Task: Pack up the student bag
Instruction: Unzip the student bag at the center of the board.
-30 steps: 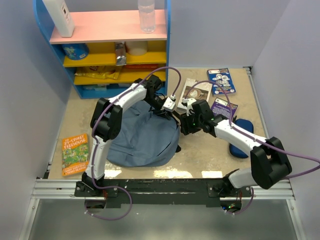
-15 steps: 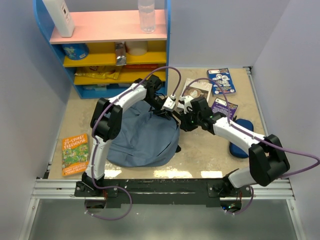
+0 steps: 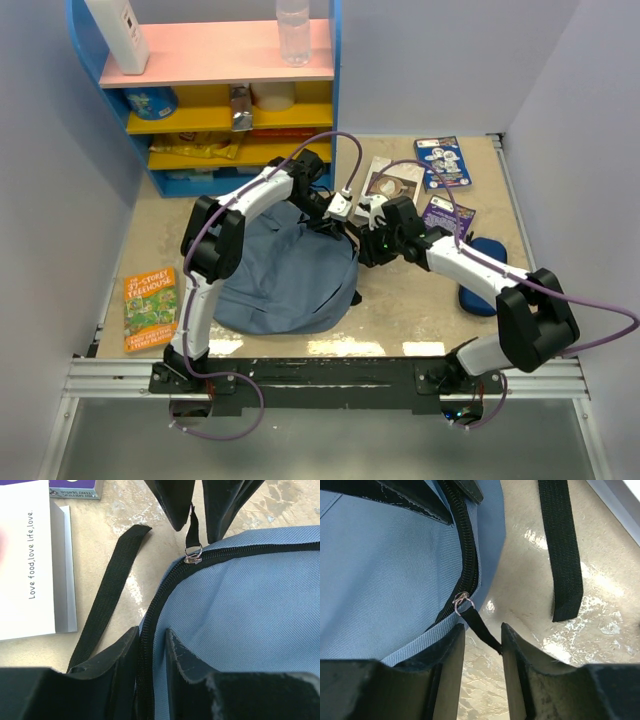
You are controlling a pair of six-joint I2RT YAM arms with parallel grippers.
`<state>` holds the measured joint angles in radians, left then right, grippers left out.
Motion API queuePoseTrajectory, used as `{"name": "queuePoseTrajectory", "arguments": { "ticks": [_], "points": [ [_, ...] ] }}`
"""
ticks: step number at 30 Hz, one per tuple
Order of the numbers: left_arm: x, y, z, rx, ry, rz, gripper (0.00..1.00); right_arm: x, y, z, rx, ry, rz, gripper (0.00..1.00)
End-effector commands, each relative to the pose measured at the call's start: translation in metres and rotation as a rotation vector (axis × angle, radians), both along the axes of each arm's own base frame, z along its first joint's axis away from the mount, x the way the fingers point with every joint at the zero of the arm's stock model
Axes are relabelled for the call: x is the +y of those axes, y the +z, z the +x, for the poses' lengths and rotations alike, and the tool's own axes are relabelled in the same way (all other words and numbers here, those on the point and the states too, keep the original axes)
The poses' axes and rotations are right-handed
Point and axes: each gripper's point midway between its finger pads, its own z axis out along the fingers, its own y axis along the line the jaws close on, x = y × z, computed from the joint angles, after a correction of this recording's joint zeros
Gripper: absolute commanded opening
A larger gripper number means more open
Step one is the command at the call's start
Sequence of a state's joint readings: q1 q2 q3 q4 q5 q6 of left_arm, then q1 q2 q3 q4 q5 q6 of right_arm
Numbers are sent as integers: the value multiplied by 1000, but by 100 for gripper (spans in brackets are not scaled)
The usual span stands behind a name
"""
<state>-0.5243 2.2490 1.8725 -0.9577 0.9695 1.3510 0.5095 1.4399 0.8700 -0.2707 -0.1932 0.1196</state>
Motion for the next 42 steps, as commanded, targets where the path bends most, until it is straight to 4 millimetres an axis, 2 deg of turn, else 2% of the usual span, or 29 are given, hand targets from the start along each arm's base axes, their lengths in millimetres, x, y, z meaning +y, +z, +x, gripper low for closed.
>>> {"name": "queuePoseTrajectory", "arguments": {
  "ticks": [1, 9, 10, 11, 12, 13, 14, 16, 18, 19, 20, 21, 22, 23, 25, 26, 28, 31, 32, 34, 35, 42],
  "points": [
    [-8, 31, -3, -27, -15, -71, 32, 2, 6, 4, -26, -14, 18, 36],
    [-8, 29, 0, -18, 10, -63, 31, 5, 1, 0, -4, -24, 47, 13],
    [-10, 31, 3, -30, 14, -73, 31, 5, 1, -1, 0, -28, 51, 8],
    [-10, 30, 5, -32, 30, -69, 30, 4, 1, -1, 1, -34, 49, 4],
    [-11, 31, 7, 7, 80, -58, 23, 2, 0, -2, 3, -46, 41, 0],
    [-16, 31, 18, -24, 111, -77, 18, 0, 4, -2, -5, -62, 47, 0],
    [-16, 32, 27, -41, 158, -63, 0, -2, 8, 0, -15, -78, 47, 0],
    [-20, 35, 42, -27, 254, -61, 0, -11, 15, 5, -37, -147, 25, 0],
    [-21, 34, 50, -4, 315, -42, 0, -17, 34, 14, -81, -199, 23, 0],
    [-27, 40, 59, -17, 348, -56, 0, -20, 42, 20, -100, -232, 22, 0],
    [-27, 35, 68, -14, 396, -32, 0, -19, 56, 26, -123, -245, 34, 0],
    [-29, 35, 72, 23, 449, -16, 0, -20, 59, 26, -115, -254, 31, 0],
    [-33, 45, 82, 12, 485, -23, 0, -23, 63, 29, -121, -280, 23, 0],
    [-30, 35, 91, 16, 544, 17, 0, -22, 74, 33, -137, -287, 35, 0],
    [-27, 37, 103, 27, 619, 51, 0, -20, 80, 31, -129, -281, 52, 0],
    [-26, 32, 104, 51, 651, 68, 0, -18, 84, 30, -131, -277, 64, 0],
    [-24, 28, 105, 66, 676, 87, 0, -12, 83, 25, -100, -263, 95, 0],
    [-23, 27, 108, 102, 740, 90, 0, 4, 68, 8, -9, -233, 159, 0],
    [-23, 27, 108, 122, 765, 92, 0, 11, 59, -4, 13, -211, 151, 0],
    [-20, 24, 114, 120, 804, 100, 0, 18, 55, -16, 23, -211, 153, 0],
    [-20, 23, 114, 131, 823, 103, 0, 25, 49, -28, 38, -189, 143, 0],
    [-1, 9, 134, 121, 981, 150, 0, 27, 57, -66, 67, -202, 173, 0]
  ]
}}
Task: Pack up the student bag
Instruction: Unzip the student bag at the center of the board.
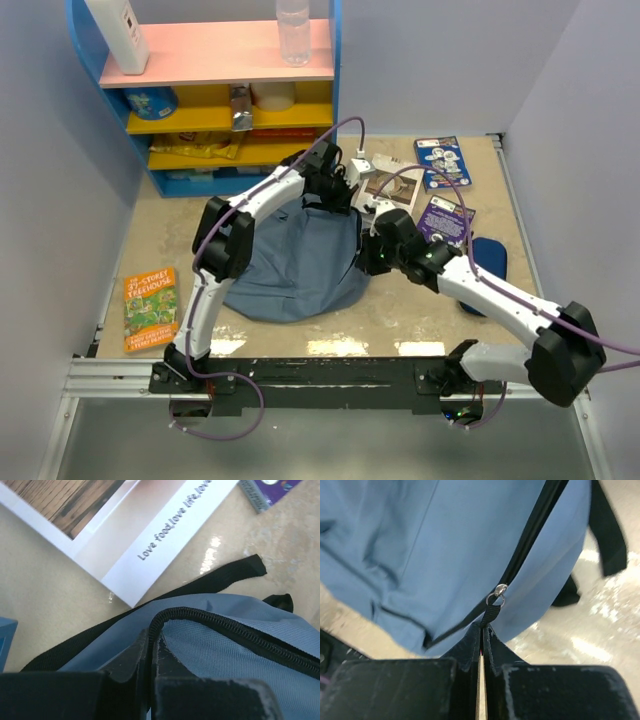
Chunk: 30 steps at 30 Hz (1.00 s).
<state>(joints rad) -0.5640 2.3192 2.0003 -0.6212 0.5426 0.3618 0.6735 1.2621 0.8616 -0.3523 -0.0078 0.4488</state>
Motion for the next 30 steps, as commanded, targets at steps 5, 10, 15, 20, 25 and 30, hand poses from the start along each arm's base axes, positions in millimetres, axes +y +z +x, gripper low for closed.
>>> {"name": "queuePoseTrajectory", "arguments": {
  "ticks": [5, 10, 15, 20, 25, 30],
  "points": [
    [35, 13, 63, -101, 298, 29, 0, 0, 15, -53, 71, -11, 116, 0],
    [57, 19, 57, -44, 346, 17, 0, -7, 6, -62, 85, -42, 102, 0],
    [81, 29, 29, 4, 312, 32, 1, -29, -2, -50, 39, -139, 13, 0],
    [94, 58, 4, -26, 228, 29, 27, -41, -4, -36, -15, -198, -48, 0],
    [88, 95, -28, -91, 22, -43, 56, -42, -7, -20, -41, -210, -91, 0],
    [74, 109, -78, -312, -414, -208, 75, -40, 0, -5, -76, -206, -79, 0]
  ]
}}
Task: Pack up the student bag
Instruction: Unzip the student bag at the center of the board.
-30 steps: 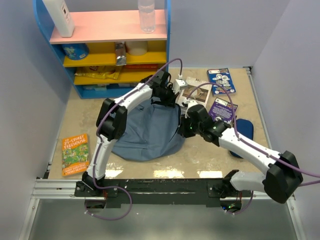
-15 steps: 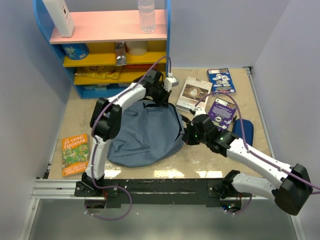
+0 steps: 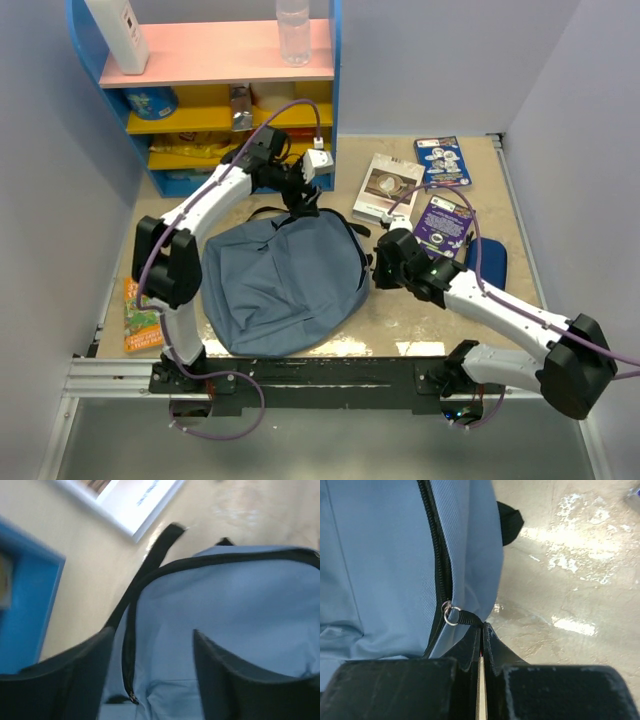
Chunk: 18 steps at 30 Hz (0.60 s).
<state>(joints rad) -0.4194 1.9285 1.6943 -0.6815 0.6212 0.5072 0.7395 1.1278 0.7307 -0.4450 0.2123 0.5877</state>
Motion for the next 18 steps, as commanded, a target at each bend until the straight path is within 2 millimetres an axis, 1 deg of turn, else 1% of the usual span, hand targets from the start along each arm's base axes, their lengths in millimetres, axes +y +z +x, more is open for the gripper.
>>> {"name": "queuePoseTrajectory", "arguments": {
  "ticks": [1, 2, 3, 4, 5, 6, 7, 8, 9, 10, 11, 12, 14, 17, 18],
  "points": [
    [-24, 40, -57, -308, -491, -201, 93, 1, 25, 25, -95, -19, 12, 0],
    [-33, 39, -60, -342, -519, -211, 96, 3, 28, 25, -100, -17, 23, 0],
    [-40, 41, -58, -391, -546, -216, 98, 3, 29, 25, -102, -20, 31, 0],
    [-46, 29, -55, -377, -567, -203, 99, 3, 30, 25, -105, -23, 39, 0],
    [-56, 23, -57, -407, -633, -191, 99, 5, 31, 25, -106, -21, 52, 0],
    [-60, 28, -58, -389, -665, -186, 99, 5, 33, 24, -109, -23, 61, 0],
    [-68, 8, -58, -331, -693, -190, 99, 6, 32, 23, -105, -20, 64, 0],
    [-76, 3, -62, -347, -749, -193, 100, 5, 32, 23, -103, -21, 65, 0],
    [-81, 4, -64, -342, -775, -192, 100, 6, 33, 22, -106, -18, 68, 0],
    [-84, -9, -63, -328, -789, -172, 100, 4, 34, 21, -105, -20, 64, 0],
    [-91, -12, -67, -350, -821, -169, 100, 4, 34, 21, -107, -22, 65, 0],
    [-94, -16, -68, -367, -841, -164, 100, 4, 38, 21, -117, -24, 77, 0],
    [-101, -22, -73, -397, -884, -147, 100, 4, 39, 21, -122, -23, 86, 0],
    [-107, -33, -81, -392, -946, -128, 100, 7, 39, 20, -116, -18, 97, 0],
    [-107, -31, -82, -381, -956, -122, 100, 7, 39, 19, -115, -15, 101, 0]
  ]
}}
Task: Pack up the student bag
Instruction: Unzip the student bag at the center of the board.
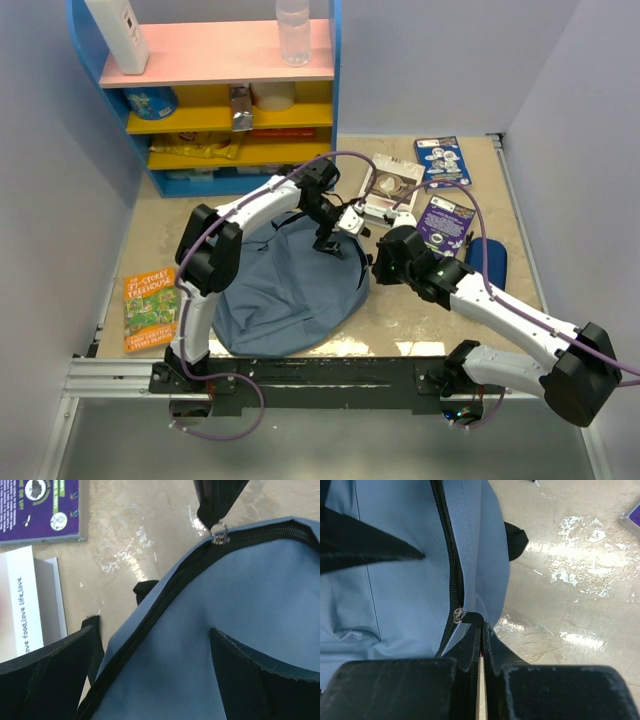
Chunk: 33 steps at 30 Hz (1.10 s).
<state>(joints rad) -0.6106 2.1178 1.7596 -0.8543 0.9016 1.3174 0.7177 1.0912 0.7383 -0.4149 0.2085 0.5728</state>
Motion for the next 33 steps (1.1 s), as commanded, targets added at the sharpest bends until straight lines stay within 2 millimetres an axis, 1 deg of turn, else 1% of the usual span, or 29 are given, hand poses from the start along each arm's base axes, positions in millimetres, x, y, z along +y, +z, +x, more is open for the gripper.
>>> {"name": "queuePoseTrajectory", "arguments": {
  "ticks": [1, 3, 5, 6, 8, 9, 11, 12, 14, 15, 17, 18, 22, 23, 24, 25, 26, 27, 28, 29, 30, 31, 32, 33],
  "points": [
    [-15, 12, -4, -84, -132, -36, 99, 8, 22, 9, -55, -4, 62, 0],
    [-22, 9, -5, -76, -144, -26, 97, 9, 22, 9, -54, 0, 64, 0],
    [-28, 10, -6, -78, -151, -31, 94, 10, 21, 8, -51, 7, 67, 0],
    [-30, 7, -6, -79, -155, -23, 88, 10, 21, 8, -48, 8, 69, 0],
    [-33, 5, -6, -102, -167, -5, 80, 10, 23, 8, -52, 7, 72, 0],
    [-32, 2, -5, -105, -170, 11, 73, 11, 24, 8, -53, 9, 75, 0],
    [-32, 4, -3, -106, -172, 20, 63, 10, 25, 8, -56, 9, 74, 0],
    [-31, 1, -1, -107, -172, 33, 54, 10, 25, 8, -56, 8, 74, 0],
    [-31, 2, 0, -110, -171, 40, 42, 10, 25, 8, -54, 10, 73, 0],
    [-30, 2, 1, -114, -168, 43, 30, 11, 25, 7, -52, 14, 76, 0],
    [-31, 3, 3, -118, -157, 42, 15, 12, 25, 7, -50, 16, 78, 0],
    [-32, 3, 4, -117, -145, 47, 1, 12, 23, 7, -46, 16, 76, 0],
    [-35, 8, 14, -102, -72, 61, 0, 9, 21, 7, -46, 7, 64, 0],
    [-38, 13, 21, -114, -47, 52, 0, 7, 21, 7, -45, 2, 61, 0],
    [-38, 14, 24, -111, -28, 58, 0, 6, 19, 6, -41, 1, 56, 0],
    [-36, 16, 29, -89, 5, 62, 0, 6, 18, 5, -41, 0, 54, 0],
    [-41, 23, 37, -101, 33, 41, 0, 4, 17, 4, -38, -2, 51, 0],
    [-40, 24, 45, -95, 76, 45, 0, 3, 14, 2, -30, -2, 44, 0],
    [-38, 26, 53, -49, 152, 51, 0, 2, 12, 1, -28, -3, 44, 0],
    [-41, 33, 64, -63, 193, 29, 0, 1, 12, 0, -27, -6, 47, 0],
    [-39, 29, 71, -60, 231, 46, 0, -1, 7, -2, -20, -9, 42, 0],
    [-37, 30, 76, -36, 283, 55, 0, -2, 6, -3, -16, -9, 42, 0],
    [-39, 32, 81, -46, 312, 46, 0, -2, 4, -5, -12, -8, 42, 0],
    [-36, 32, 88, -51, 360, 61, 0, -4, 0, -7, -5, -9, 37, 0]
  ]
}}
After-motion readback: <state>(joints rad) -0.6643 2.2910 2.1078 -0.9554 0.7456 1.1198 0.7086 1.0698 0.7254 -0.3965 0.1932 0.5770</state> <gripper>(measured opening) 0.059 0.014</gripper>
